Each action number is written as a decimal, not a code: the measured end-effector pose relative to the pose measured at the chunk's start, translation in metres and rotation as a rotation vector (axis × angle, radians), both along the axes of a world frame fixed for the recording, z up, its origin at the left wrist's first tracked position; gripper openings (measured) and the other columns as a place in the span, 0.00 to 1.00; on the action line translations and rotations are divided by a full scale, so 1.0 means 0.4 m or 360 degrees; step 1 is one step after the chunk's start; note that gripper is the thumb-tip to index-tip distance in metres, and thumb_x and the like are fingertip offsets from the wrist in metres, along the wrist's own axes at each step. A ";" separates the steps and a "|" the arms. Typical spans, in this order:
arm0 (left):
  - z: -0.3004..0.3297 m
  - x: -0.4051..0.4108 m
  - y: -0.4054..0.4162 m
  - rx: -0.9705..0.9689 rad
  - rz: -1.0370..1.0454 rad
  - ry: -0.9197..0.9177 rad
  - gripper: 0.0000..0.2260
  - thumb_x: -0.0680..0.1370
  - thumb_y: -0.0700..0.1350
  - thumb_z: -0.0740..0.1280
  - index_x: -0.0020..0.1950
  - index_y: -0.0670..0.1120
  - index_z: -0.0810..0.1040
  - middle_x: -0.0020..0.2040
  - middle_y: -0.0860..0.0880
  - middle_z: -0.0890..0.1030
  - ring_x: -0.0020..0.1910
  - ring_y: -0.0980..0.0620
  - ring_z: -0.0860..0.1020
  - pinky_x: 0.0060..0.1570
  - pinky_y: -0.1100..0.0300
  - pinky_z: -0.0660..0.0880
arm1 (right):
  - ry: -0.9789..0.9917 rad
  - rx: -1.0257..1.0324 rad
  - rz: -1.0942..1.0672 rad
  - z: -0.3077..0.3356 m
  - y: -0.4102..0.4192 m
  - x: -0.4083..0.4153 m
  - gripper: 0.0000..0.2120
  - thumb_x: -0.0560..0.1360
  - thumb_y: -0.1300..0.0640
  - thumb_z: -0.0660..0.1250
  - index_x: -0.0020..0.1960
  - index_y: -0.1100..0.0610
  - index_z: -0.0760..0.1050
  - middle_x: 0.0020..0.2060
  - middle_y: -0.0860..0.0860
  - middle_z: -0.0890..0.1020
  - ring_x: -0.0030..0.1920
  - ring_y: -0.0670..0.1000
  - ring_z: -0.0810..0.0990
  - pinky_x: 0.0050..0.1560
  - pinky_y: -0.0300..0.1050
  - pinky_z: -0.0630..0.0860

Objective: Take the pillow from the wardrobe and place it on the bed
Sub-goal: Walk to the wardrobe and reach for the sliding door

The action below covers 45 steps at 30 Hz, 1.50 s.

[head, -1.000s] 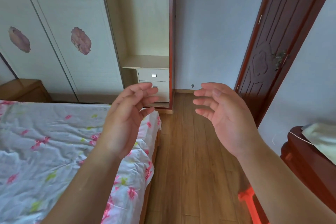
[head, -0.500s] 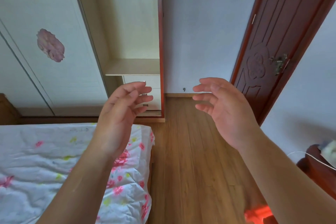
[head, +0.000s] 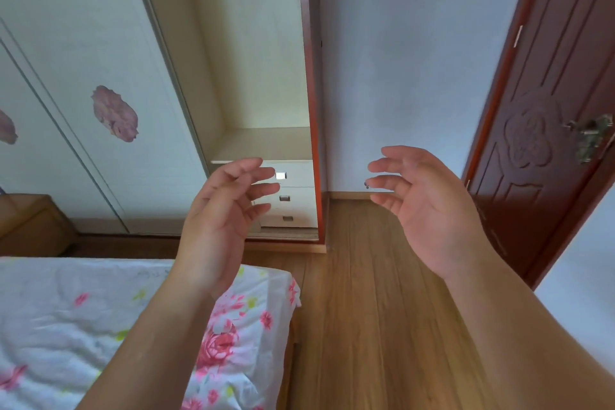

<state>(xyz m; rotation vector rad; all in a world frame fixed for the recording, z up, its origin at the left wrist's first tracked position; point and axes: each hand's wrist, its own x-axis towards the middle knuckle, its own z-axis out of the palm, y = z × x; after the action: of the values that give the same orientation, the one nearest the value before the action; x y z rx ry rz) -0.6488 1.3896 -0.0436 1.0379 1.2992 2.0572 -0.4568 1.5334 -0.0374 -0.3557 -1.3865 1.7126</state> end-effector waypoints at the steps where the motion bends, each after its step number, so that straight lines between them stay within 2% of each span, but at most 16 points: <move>1: 0.007 -0.001 0.039 -0.0005 0.0025 -0.0001 0.10 0.76 0.48 0.63 0.54 0.51 0.82 0.53 0.48 0.83 0.53 0.48 0.81 0.52 0.52 0.73 | -0.0012 -0.0002 0.0015 0.004 0.044 -0.006 0.12 0.72 0.53 0.63 0.52 0.54 0.79 0.44 0.51 0.84 0.47 0.53 0.82 0.48 0.48 0.76; 4: 0.047 0.000 0.165 -0.0005 0.0070 0.0027 0.10 0.74 0.49 0.65 0.52 0.52 0.82 0.53 0.48 0.84 0.52 0.48 0.81 0.51 0.52 0.73 | -0.0030 0.0019 0.0060 0.028 0.175 -0.021 0.11 0.72 0.52 0.63 0.50 0.52 0.80 0.44 0.51 0.84 0.47 0.53 0.81 0.48 0.48 0.75; 11: 0.092 0.018 0.416 0.0034 0.0165 0.0057 0.10 0.69 0.52 0.68 0.48 0.53 0.83 0.49 0.49 0.84 0.49 0.50 0.82 0.44 0.60 0.75 | -0.0063 0.0107 0.0134 0.052 0.433 -0.051 0.10 0.72 0.52 0.63 0.49 0.51 0.80 0.43 0.51 0.84 0.47 0.53 0.81 0.48 0.49 0.75; 21: 0.082 -0.118 0.603 0.0057 0.0273 -0.0028 0.09 0.75 0.46 0.63 0.49 0.50 0.83 0.48 0.48 0.84 0.49 0.49 0.81 0.49 0.54 0.73 | -0.0084 0.0179 0.0280 0.040 0.640 -0.217 0.08 0.72 0.49 0.64 0.45 0.44 0.82 0.43 0.50 0.84 0.46 0.51 0.82 0.46 0.46 0.75; 26: 0.040 -0.270 0.701 0.0096 0.0208 -0.0119 0.11 0.75 0.47 0.61 0.53 0.47 0.79 0.48 0.49 0.83 0.48 0.49 0.81 0.46 0.58 0.74 | -0.0101 0.0138 0.0287 0.016 0.746 -0.367 0.09 0.72 0.50 0.64 0.46 0.45 0.82 0.44 0.51 0.84 0.46 0.52 0.82 0.47 0.48 0.75; 32: 0.007 -0.514 0.843 0.0133 0.0194 -0.0149 0.11 0.76 0.48 0.61 0.52 0.48 0.80 0.49 0.49 0.84 0.49 0.49 0.81 0.45 0.58 0.74 | -0.0152 0.0151 0.0304 0.016 0.895 -0.619 0.09 0.72 0.52 0.63 0.48 0.50 0.81 0.43 0.53 0.84 0.45 0.52 0.82 0.46 0.47 0.76; 39: 0.029 -0.832 0.960 0.0138 0.0278 -0.0193 0.12 0.74 0.47 0.61 0.53 0.47 0.79 0.48 0.50 0.84 0.48 0.49 0.80 0.47 0.56 0.72 | -0.0183 0.0248 0.0408 0.045 1.018 -0.967 0.09 0.72 0.52 0.64 0.47 0.47 0.83 0.44 0.53 0.84 0.45 0.52 0.82 0.46 0.48 0.76; 45: 0.046 -0.996 0.999 0.0165 0.0372 -0.0187 0.12 0.75 0.47 0.60 0.54 0.45 0.77 0.47 0.48 0.83 0.46 0.49 0.80 0.45 0.55 0.71 | -0.0127 0.0215 0.0536 0.057 1.085 -1.161 0.11 0.72 0.54 0.64 0.52 0.55 0.80 0.43 0.53 0.84 0.44 0.53 0.81 0.44 0.46 0.77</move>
<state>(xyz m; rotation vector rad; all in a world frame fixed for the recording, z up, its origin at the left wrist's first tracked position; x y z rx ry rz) -1.0471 1.7892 -0.0253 0.8258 1.3182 2.3432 -0.9212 1.9672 -0.0148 -0.1198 -1.6852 1.8757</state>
